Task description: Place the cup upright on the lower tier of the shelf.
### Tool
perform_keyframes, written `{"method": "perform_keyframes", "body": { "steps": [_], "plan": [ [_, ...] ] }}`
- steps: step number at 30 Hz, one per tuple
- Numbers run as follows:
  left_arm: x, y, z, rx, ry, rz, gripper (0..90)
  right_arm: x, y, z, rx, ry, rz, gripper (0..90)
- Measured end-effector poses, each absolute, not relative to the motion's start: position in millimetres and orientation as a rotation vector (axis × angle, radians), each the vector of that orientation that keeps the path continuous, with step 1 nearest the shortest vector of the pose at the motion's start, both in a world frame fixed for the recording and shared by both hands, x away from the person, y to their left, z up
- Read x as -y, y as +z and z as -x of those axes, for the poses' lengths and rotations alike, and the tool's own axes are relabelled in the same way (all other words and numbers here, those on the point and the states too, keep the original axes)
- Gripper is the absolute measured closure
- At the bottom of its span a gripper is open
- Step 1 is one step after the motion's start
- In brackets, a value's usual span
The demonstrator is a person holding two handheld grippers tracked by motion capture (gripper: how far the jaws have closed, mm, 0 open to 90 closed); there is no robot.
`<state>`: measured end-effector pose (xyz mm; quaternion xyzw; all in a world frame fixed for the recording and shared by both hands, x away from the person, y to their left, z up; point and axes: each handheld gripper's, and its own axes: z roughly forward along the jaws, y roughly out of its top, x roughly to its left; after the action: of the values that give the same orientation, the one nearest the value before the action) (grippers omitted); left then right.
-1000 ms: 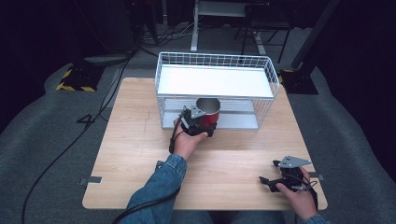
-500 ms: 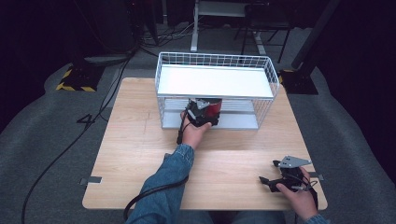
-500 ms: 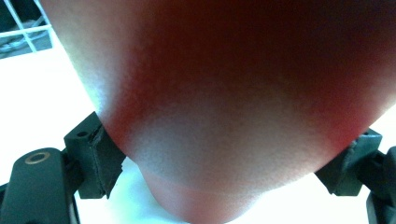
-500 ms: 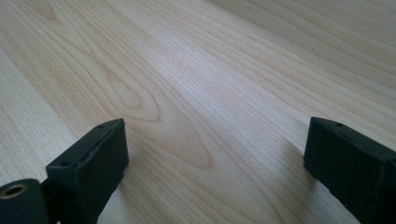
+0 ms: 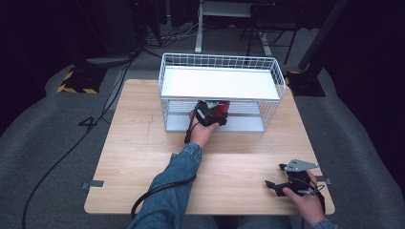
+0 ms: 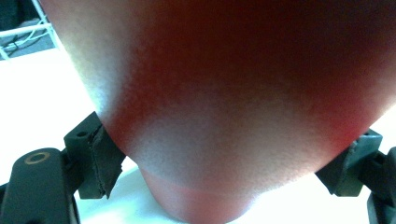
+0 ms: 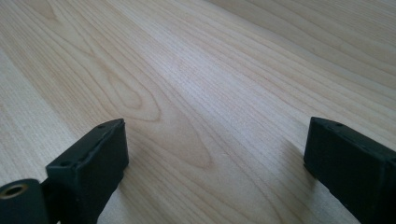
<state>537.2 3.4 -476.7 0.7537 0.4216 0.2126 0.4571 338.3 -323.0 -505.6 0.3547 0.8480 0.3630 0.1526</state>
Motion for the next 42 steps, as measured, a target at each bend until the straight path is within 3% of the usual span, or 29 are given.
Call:
{"method": "perform_keyframes", "body": {
  "steps": [21,42],
  "plan": [
    [-4.1,-479.8,-537.7,-0.976,0.528,-1.884,15.0,322.9,-505.6,-338.2,-2.433,1.041,-1.019,6.4],
    [-43.3,-455.4,-495.1,-1.012,0.473,-1.825,15.2,322.9,-505.6,-338.2,-2.434,1.041,-1.019,6.4]
  ]
}}
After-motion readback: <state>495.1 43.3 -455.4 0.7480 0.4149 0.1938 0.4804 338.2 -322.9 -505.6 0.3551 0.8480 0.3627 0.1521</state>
